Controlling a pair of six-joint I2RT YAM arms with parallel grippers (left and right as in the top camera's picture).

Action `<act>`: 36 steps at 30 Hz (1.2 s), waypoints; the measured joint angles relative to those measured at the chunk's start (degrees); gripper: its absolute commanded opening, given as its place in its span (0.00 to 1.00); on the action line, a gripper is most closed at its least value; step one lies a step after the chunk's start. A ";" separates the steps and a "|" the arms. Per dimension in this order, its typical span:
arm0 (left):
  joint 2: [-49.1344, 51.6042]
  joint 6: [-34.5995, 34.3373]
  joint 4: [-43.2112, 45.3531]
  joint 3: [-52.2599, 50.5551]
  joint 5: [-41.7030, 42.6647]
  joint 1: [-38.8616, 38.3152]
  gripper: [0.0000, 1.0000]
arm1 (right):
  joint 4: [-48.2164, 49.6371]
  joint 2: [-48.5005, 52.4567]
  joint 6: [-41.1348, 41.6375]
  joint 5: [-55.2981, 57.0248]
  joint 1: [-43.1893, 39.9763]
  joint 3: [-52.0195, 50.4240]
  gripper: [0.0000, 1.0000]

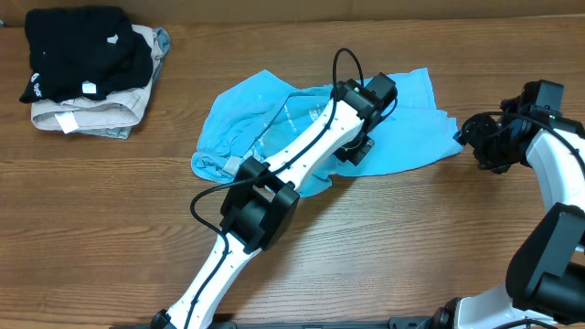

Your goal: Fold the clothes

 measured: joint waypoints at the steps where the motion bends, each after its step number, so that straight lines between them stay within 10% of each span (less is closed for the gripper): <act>1: 0.13 -0.15 -1.64 1.20 -0.09 0.26 0.04 | 0.00 0.00 0.02 0.00 -0.02 0.00 0.64; 16: -3.39 -0.94 -21.27 40.50 0.35 5.57 0.04 | -0.31 0.00 0.04 -2.05 -0.02 0.00 0.54; 36: -28.85 0.81 -21.57 45.18 2.84 5.40 0.04 | 1.14 0.00 -2.73 -5.60 0.09 0.00 0.55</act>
